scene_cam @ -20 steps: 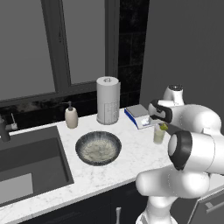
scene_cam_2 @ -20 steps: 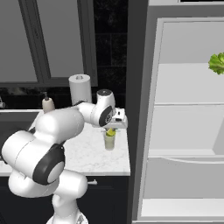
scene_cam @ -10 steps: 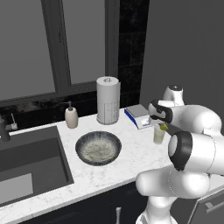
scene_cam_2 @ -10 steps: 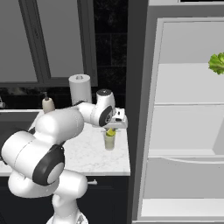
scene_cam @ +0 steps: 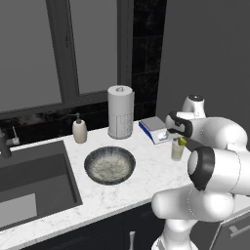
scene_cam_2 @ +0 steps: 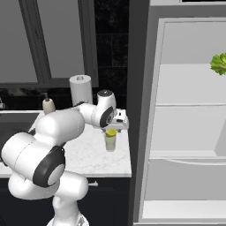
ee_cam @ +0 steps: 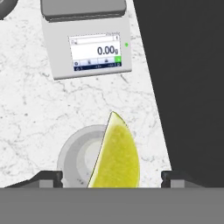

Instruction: Grab a lemon wedge from the fridge and one ice cube from the ice bowl, and put them in the glass of lemonade.

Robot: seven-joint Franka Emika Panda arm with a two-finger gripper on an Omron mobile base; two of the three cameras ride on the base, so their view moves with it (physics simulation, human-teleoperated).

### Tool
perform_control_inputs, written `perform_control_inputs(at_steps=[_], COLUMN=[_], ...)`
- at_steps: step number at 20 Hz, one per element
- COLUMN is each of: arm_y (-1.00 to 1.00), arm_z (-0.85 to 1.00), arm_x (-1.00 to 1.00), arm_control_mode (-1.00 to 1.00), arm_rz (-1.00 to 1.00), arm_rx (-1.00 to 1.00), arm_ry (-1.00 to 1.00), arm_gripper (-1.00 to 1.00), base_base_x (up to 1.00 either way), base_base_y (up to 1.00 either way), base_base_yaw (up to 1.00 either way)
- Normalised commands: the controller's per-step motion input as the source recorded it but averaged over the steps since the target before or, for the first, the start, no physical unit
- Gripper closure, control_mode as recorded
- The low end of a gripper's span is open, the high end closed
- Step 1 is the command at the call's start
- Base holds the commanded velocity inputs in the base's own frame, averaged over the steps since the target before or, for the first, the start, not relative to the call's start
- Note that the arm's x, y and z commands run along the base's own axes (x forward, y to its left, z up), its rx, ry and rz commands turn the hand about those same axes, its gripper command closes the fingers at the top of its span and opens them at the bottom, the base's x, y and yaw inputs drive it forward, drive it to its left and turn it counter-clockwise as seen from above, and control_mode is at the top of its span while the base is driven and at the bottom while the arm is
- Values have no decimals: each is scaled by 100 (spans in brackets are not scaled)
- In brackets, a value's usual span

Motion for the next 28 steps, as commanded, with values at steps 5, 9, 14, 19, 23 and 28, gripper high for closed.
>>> perform_control_inputs(at_steps=[5,9,14,19,23,28], arm_y=[0,0,0,8,32,42], arm_z=[19,30,23,22,23,11], arm_x=[-4,-3,-5,-23,-37,-39], arm_control_mode=[-100,-100,-100,-100,-100,-100], arm_rz=[0,0,0,0,5,9], arm_rx=[2,4,3,3,1,0], arm_ry=[-4,-7,-4,-8,-7,-1], arm_gripper=[-100,-100,-100,-100,-100,-100], base_base_x=[0,0,0,0,0,0], base_base_y=[0,0,0,0,0,0], base_base_yaw=[0,0,0,0,0,0])
